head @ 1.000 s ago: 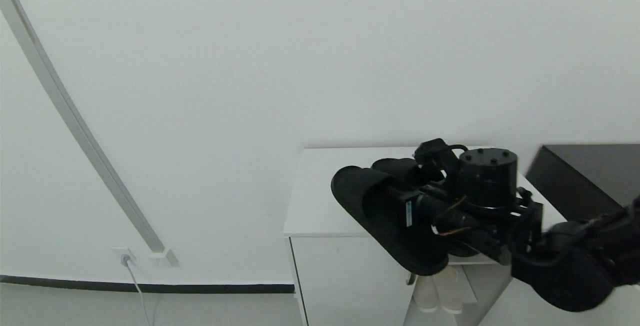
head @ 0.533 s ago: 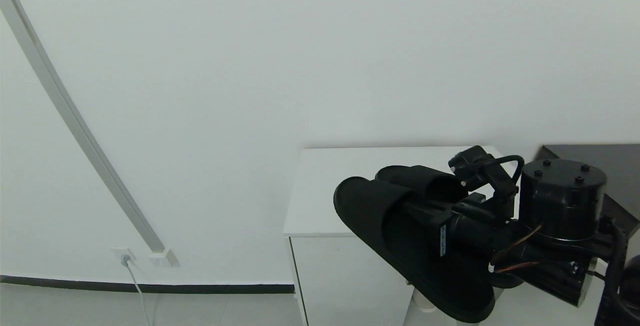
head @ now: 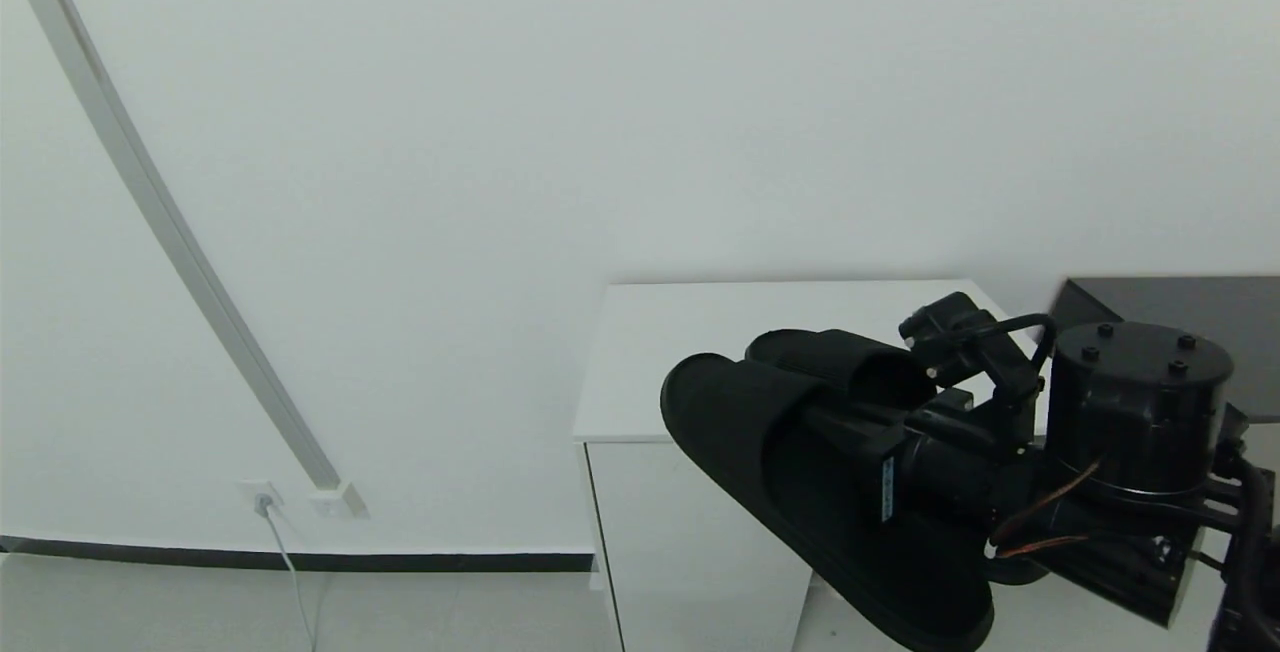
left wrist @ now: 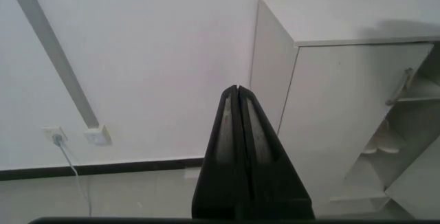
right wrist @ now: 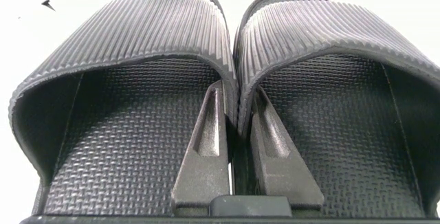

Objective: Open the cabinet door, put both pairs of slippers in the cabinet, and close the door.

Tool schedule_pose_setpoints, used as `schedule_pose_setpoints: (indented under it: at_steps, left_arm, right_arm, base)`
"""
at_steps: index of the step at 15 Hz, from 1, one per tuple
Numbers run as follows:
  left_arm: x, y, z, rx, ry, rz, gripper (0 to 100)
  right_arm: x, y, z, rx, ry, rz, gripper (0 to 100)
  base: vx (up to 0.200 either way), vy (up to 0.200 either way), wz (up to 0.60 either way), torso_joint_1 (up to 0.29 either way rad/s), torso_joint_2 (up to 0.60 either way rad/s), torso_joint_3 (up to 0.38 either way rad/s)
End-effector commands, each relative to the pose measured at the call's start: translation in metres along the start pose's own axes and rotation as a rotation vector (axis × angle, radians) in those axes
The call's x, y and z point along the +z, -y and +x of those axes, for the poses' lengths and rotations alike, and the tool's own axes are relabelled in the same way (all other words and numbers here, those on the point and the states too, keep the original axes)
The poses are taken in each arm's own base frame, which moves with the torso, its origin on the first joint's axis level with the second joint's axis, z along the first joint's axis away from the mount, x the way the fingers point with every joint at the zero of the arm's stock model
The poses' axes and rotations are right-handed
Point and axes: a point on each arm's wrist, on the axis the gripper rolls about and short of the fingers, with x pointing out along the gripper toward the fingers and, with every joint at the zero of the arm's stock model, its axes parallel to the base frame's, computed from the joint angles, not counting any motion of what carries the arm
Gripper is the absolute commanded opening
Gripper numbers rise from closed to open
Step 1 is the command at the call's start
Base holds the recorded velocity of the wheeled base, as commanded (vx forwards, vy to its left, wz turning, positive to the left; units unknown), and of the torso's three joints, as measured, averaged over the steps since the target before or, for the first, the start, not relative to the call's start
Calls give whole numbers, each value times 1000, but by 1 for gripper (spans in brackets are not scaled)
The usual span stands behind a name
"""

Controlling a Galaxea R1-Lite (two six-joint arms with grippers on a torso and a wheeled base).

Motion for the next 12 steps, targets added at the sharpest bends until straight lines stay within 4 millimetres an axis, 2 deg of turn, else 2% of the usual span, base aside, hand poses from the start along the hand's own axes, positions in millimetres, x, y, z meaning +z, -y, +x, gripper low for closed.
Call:
schedule_pose_setpoints:
  at_steps: [1, 8, 12]
  left_arm:
    - [0, 0, 0, 0, 0, 0, 0]
    - [0, 0, 0, 1, 0, -2, 0]
    - [0, 0, 0, 0, 0, 3, 0]
  right_arm:
    - [-2, 0, 1, -1, -9, -1, 0]
    - [-9, 4, 8, -16, -36, -1, 0]
    - [-10, 4, 8, -20, -39, -1, 0]
  base:
    - [-200, 0, 0, -12, 2, 7]
    - [-200, 0, 0, 0, 4, 5]
    - [0, 0, 0, 0, 0, 0]
